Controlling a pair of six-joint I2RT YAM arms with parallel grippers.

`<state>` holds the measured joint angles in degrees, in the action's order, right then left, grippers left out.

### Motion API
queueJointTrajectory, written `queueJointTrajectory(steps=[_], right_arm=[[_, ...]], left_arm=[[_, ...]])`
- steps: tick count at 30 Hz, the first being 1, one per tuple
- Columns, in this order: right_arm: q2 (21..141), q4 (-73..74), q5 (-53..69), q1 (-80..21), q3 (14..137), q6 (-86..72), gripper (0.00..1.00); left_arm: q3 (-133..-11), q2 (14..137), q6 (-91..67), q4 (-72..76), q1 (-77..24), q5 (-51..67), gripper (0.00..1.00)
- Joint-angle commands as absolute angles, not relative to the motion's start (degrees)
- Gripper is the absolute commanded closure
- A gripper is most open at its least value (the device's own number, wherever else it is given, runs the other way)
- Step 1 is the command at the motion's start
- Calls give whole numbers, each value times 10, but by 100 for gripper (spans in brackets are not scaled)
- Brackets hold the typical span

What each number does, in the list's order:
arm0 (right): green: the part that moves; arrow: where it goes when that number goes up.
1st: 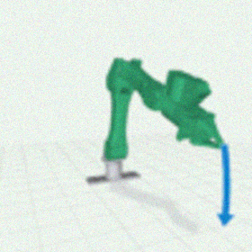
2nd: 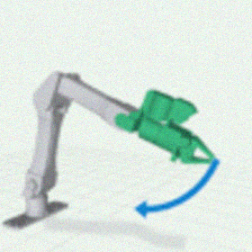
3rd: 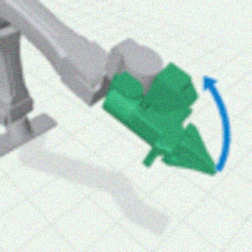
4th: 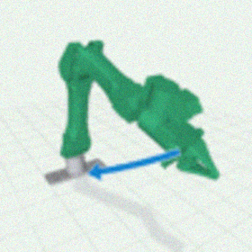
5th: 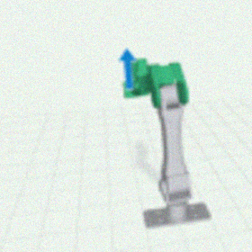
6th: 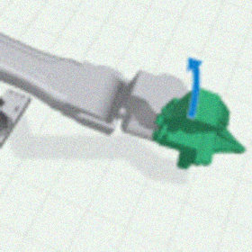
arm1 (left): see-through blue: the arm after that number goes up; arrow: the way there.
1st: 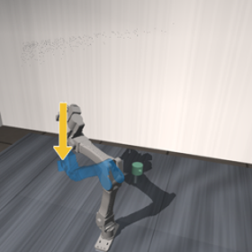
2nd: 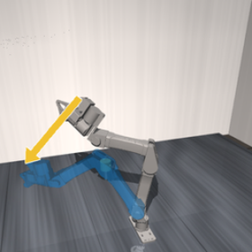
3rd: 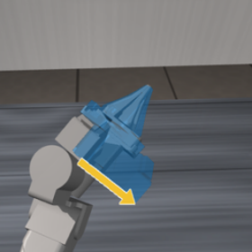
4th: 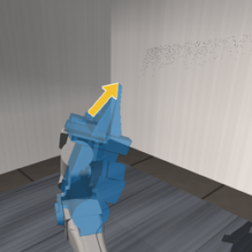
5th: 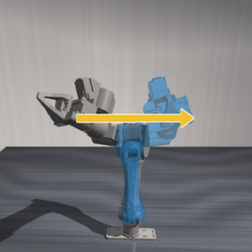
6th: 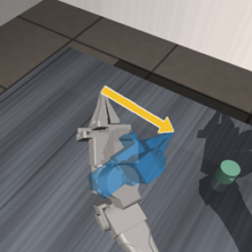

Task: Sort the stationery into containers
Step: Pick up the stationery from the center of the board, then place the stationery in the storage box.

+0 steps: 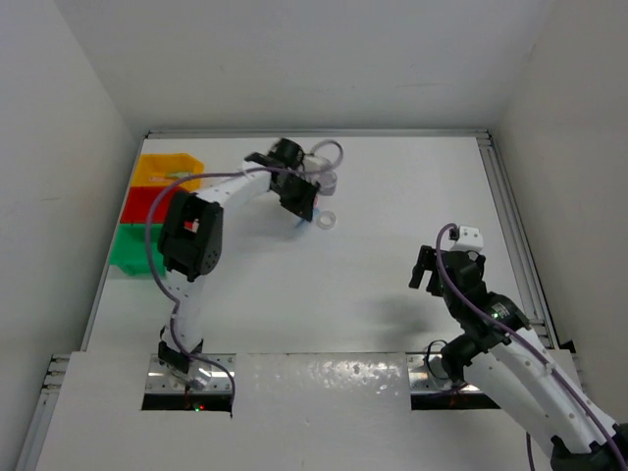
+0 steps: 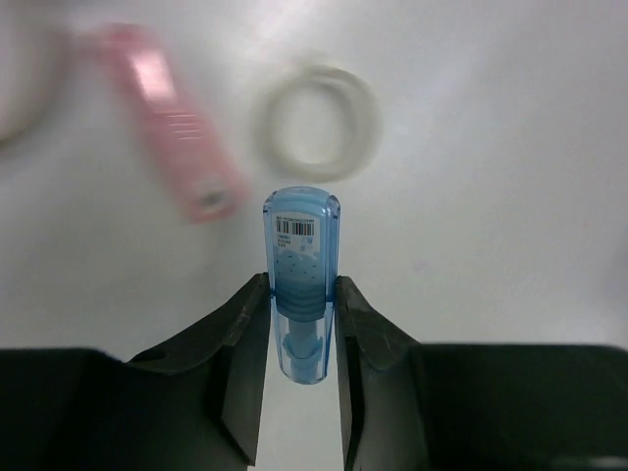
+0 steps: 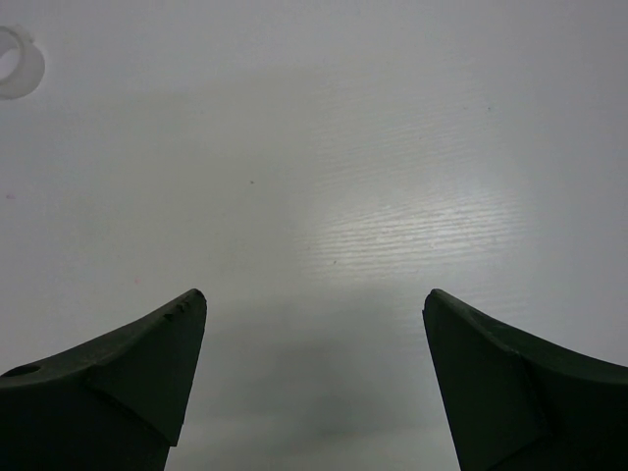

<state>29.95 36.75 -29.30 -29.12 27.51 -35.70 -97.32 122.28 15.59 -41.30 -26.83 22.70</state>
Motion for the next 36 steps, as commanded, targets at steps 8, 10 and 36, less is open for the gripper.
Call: queueJointTrajectory(steps=[8,10,36], right_arm=[[396,221,-284,-294,300,-345,10],[428,207,-284,-295,305,-340,10],[530,192,-277,-296,353,-319,9]], left_arm=[[-1021,1113,-246,-292,128,192,100],[-1023,1131,-271,-286,177,201,100],[-1070,1255,-213,-202,211,155,58]])
